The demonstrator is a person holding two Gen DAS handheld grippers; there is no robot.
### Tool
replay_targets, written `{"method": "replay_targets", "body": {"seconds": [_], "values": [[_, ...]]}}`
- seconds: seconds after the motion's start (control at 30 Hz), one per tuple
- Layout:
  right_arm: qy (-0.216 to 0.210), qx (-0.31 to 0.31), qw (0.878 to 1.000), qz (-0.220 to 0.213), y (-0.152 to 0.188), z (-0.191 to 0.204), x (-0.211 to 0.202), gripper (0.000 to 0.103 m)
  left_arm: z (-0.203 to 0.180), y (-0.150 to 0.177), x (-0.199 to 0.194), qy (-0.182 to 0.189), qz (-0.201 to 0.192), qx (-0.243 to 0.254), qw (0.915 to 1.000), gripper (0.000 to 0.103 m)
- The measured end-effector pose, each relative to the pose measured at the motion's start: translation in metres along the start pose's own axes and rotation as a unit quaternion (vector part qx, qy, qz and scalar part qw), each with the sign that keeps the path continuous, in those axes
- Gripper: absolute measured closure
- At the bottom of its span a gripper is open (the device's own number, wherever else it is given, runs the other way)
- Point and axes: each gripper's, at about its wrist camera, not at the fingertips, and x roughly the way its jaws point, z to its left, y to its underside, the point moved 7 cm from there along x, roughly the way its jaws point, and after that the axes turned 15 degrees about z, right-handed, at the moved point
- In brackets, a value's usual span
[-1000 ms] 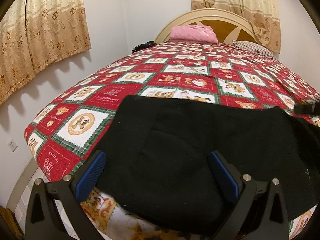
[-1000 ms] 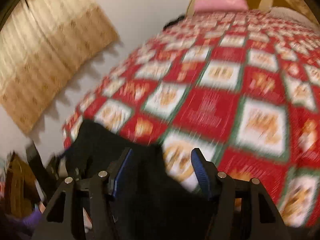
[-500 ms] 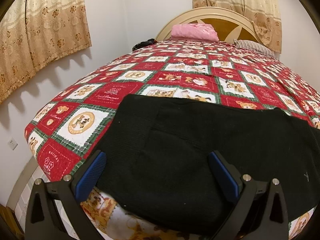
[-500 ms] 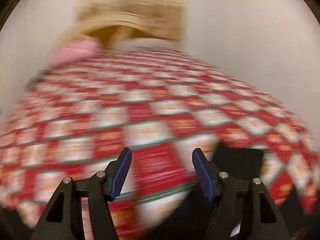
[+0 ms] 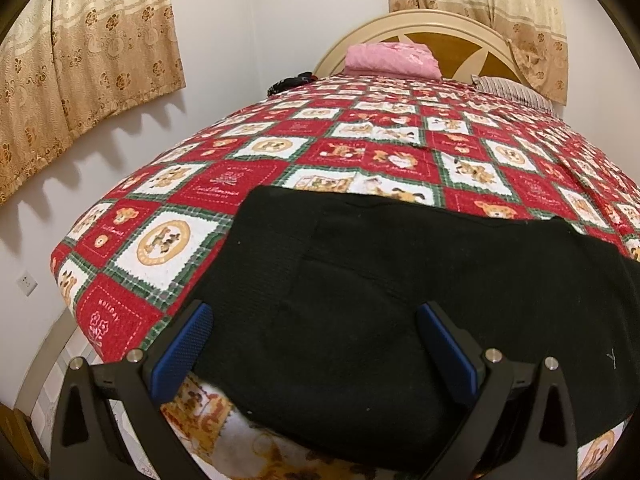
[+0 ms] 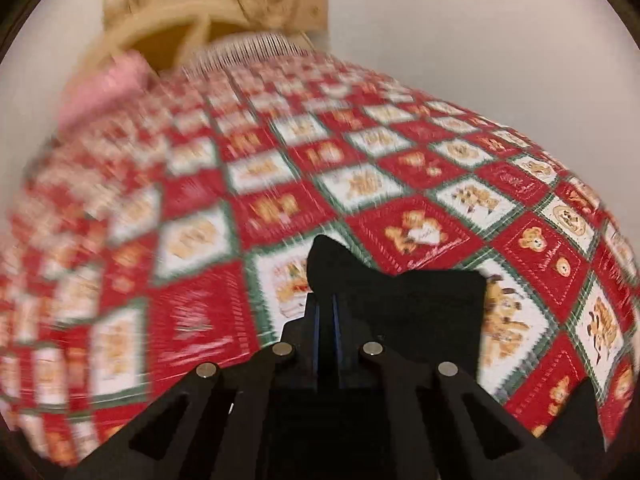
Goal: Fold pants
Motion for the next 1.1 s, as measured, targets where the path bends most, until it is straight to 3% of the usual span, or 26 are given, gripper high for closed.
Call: {"method": "replay_targets", "body": {"seconds": [0.07, 0.2, 0.3, 0.47, 0.57, 0.67, 0.73, 0.8, 0.83, 0.9, 1.0, 1.1], "values": [[-0.082, 0.016, 0.995, -0.049, 0.007, -0.015, -0.044, 0.097, 0.0, -0.001, 0.0, -0.001, 0.004, -0.002, 1.0, 0.0], [-0.169, 0.06, 0.977, -0.114, 0.044, -0.068, -0.105, 0.097, 0.0, -0.001, 0.0, -0.005, 0.008, -0.006, 0.9999, 0.0], [-0.206, 0.097, 0.966, -0.121, 0.077, -0.111, -0.113, 0.097, -0.001, -0.001, 0.0, -0.008, 0.009, -0.009, 0.9999, 0.0], [-0.192, 0.137, 0.968, -0.086, 0.137, -0.168, -0.081, 0.097, -0.001, -0.002, 0.001, -0.012, 0.015, -0.014, 0.9997, 0.0], [-0.192, 0.141, 0.97, -0.039, 0.159, -0.174, -0.057, 0.097, -0.001, -0.002, 0.001, -0.014, 0.015, -0.018, 0.9996, 0.0], [-0.18, 0.13, 0.975, -0.033, 0.164, -0.176, -0.062, 0.096, -0.001, -0.002, 0.0, -0.016, 0.017, -0.019, 0.9995, 0.0], [-0.13, 0.143, 0.981, -0.029, 0.161, -0.186, -0.067, 0.093, -0.001, -0.002, 0.0, -0.016, 0.018, -0.018, 0.9996, 0.0], [-0.048, 0.16, 0.984, -0.059, 0.158, -0.198, -0.084, 0.073, -0.002, -0.003, 0.0, -0.016, 0.018, -0.014, 0.9996, 0.0], [-0.008, 0.162, 0.983, -0.084, 0.155, -0.2, -0.096, 0.071, -0.001, -0.004, 0.0, -0.016, 0.018, -0.013, 0.9996, 0.0], [0.024, 0.117, 0.982, -0.144, 0.143, -0.18, -0.119, 0.071, -0.001, -0.006, -0.004, -0.021, 0.018, -0.009, 0.9996, 0.0], [-0.011, 0.022, 0.989, -0.147, 0.123, -0.123, -0.119, 0.071, -0.007, -0.012, -0.027, -0.038, -0.015, 0.009, 0.9991, 0.0], [-0.031, -0.074, 0.988, -0.131, 0.109, -0.053, -0.097, 0.071, -0.03, -0.02, -0.051, -0.014, -0.042, 0.036, 0.9984, 0.0]]}}
